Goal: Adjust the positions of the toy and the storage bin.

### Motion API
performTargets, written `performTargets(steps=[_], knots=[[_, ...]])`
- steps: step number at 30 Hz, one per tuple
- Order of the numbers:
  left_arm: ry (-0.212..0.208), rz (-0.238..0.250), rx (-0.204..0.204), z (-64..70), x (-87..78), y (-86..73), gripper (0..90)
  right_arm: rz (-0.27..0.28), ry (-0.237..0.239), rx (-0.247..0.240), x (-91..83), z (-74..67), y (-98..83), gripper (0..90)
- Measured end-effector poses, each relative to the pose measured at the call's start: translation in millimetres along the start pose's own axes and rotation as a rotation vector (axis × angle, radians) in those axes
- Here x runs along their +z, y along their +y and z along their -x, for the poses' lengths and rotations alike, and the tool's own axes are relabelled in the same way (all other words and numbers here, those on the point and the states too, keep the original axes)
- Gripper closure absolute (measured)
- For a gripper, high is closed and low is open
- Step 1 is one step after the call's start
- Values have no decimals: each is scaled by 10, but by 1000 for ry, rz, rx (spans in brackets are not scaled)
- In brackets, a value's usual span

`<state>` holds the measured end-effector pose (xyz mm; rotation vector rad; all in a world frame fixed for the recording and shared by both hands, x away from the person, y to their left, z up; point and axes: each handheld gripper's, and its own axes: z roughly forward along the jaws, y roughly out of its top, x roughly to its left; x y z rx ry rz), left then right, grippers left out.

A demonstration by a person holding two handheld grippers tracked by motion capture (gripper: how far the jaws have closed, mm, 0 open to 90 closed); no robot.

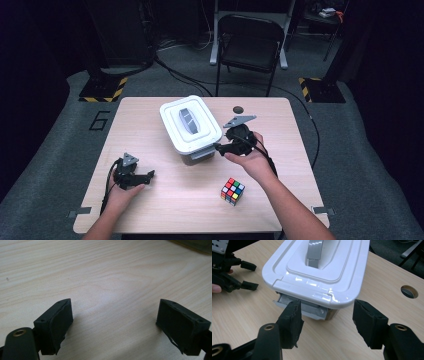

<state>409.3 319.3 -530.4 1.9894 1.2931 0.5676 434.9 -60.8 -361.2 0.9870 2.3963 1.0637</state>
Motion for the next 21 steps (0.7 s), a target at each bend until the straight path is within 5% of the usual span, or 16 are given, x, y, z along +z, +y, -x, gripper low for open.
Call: performTargets(steps=[21], knots=[[1, 0, 0, 1, 0, 0, 132, -15, -14, -47, 472, -66, 272, 441]])
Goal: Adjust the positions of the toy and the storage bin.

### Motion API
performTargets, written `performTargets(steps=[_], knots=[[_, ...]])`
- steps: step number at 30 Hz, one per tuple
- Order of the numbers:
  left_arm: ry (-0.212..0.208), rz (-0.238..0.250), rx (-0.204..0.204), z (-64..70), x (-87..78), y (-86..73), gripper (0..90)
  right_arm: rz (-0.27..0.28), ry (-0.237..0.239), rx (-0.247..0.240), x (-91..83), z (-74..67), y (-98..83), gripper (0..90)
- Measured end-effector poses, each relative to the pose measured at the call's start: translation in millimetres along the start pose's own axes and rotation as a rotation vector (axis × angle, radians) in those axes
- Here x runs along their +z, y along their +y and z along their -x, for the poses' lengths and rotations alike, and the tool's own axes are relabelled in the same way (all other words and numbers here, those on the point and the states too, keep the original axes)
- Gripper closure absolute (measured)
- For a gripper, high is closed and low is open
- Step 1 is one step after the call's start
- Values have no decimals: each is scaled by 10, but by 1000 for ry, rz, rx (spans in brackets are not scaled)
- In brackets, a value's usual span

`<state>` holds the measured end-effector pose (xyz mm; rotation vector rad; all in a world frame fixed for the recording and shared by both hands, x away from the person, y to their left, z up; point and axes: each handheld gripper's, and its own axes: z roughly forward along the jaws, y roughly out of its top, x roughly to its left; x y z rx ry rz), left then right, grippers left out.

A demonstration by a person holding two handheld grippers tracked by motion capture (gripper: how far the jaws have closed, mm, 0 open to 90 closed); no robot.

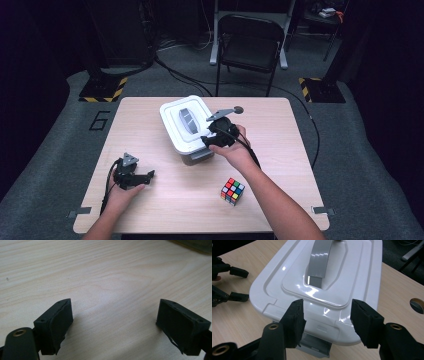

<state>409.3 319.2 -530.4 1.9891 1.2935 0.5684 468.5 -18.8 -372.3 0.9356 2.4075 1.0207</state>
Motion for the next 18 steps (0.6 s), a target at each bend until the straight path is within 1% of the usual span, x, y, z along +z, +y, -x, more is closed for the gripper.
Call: performTargets(steps=[2, 5, 7, 8, 12, 14, 16, 17, 18], knots=[[0, 0, 0, 0, 0, 0, 131, -2, 3, 1, 57, -8, 15, 444], [0, 0, 0, 0, 0, 0, 131, -3, 0, 1, 81, -8, 26, 445], [1, 0, 0, 1, 0, 0, 131, -5, 1, 11, 98, -15, 34, 447], [1, 0, 0, 1, 0, 0, 132, 2, -1, -1, 117, -12, 46, 450], [1, -3, 1, 1, -1, 3, 132, 0, -6, -2, 169, -40, 81, 454], [1, -3, 0, 2, 0, 3, 131, -18, -5, 19, 185, -75, 101, 456], [1, -3, 0, 2, 0, 3, 131, -18, -6, 18, 197, -85, 113, 457], [2, -3, 0, 2, -1, 3, 132, -16, -7, 25, 211, -102, 129, 462], [1, -3, 0, 2, 0, 3, 131, -7, -16, -1, 242, -104, 153, 465]])
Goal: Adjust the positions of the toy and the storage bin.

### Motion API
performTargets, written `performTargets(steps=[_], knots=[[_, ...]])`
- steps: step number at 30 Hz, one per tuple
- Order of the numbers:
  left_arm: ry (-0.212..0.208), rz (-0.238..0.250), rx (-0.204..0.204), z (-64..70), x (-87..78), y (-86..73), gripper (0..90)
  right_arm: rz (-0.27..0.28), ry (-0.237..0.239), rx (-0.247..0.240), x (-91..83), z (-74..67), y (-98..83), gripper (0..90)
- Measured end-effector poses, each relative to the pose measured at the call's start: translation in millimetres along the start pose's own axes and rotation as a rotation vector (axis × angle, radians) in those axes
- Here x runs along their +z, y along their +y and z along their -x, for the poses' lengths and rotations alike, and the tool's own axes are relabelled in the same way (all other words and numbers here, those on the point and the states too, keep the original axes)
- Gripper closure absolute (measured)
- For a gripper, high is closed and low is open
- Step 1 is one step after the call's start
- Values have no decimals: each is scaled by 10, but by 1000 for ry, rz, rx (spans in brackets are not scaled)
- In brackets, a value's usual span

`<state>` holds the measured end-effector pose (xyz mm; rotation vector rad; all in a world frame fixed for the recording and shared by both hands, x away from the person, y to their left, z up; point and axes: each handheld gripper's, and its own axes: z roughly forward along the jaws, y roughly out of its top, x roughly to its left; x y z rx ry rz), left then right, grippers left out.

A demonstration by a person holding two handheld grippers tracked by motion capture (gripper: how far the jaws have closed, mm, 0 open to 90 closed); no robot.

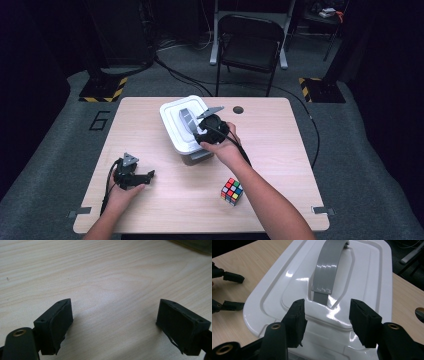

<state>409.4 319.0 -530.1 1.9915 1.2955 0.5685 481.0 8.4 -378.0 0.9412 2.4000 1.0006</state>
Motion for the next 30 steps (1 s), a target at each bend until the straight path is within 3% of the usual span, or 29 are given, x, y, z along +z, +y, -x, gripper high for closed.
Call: performTargets(steps=[3, 5, 7, 17, 18, 20, 25, 26, 30], knots=[[0, 0, 0, 0, 0, 0, 131, -11, 4, 16, 28, -23, 24, 464], [0, 0, 0, -1, 0, 0, 132, 4, 0, 2, 64, -16, 39, 464], [0, 0, 1, -1, 0, 0, 132, -8, 2, 27, 90, -31, 46, 464], [0, 0, 0, 0, 0, 0, 132, 6, -11, 17, 207, 3, 62, 477], [0, 0, 0, 0, 0, 0, 132, -7, -11, 42, 209, -16, 70, 480], [0, 0, 0, 1, -1, -1, 133, 13, -17, 20, 236, 2, 79, 490], [0, 0, -1, 3, -2, -1, 135, 13, -18, 45, 282, -15, 106, 511], [0, 0, -1, 3, -3, -1, 135, 21, -21, 24, 296, -5, 114, 514], [1, 2, 0, 5, -3, -3, 136, 20, -37, 15, 341, -29, 152, 528]])
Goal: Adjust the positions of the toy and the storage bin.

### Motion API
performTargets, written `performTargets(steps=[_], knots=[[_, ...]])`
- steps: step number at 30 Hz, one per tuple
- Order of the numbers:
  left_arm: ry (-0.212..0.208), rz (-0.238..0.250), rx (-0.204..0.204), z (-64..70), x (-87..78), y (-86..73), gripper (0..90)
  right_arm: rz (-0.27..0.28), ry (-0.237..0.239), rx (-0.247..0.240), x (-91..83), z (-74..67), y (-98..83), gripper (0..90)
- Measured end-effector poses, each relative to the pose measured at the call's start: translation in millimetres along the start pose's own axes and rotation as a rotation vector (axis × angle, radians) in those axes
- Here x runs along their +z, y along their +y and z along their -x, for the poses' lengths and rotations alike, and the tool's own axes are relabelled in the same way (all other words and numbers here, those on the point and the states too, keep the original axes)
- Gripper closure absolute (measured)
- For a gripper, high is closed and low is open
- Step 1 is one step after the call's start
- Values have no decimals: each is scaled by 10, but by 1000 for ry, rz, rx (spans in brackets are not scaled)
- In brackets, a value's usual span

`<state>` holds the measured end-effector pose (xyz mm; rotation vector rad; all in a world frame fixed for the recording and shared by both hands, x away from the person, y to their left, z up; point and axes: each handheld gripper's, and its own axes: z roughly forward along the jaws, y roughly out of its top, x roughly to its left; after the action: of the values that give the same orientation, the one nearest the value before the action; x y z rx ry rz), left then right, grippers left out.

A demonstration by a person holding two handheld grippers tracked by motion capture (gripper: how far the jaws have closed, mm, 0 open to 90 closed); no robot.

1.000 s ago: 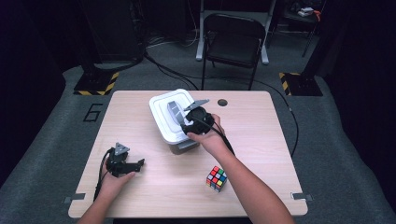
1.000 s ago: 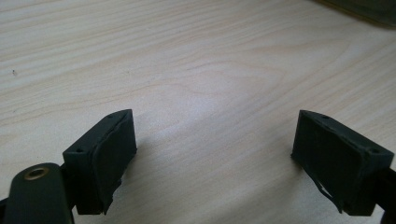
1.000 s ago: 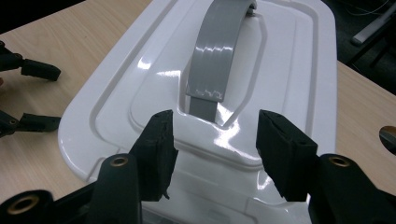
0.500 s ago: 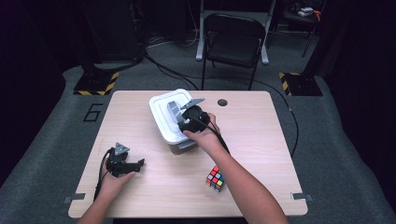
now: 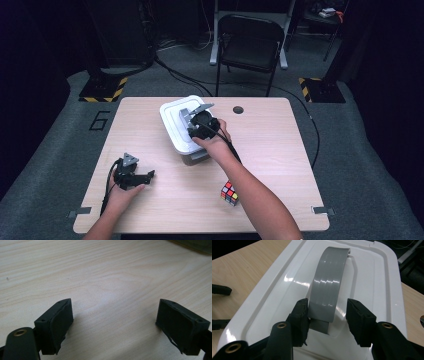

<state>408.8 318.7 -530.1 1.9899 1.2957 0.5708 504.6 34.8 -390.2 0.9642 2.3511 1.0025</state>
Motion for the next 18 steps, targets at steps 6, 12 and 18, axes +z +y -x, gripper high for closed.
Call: performTargets(steps=[6, 12, 18], knots=[[-2, -1, -1, 6, -3, -5, 137, -12, 4, 4, 25, -15, 42, 576], [-1, 3, -1, 7, -1, -6, 137, -4, 10, 18, 46, -28, 59, 561], [-1, 2, 0, 6, -2, -5, 137, -5, 12, 55, 80, -3, 70, 587]])
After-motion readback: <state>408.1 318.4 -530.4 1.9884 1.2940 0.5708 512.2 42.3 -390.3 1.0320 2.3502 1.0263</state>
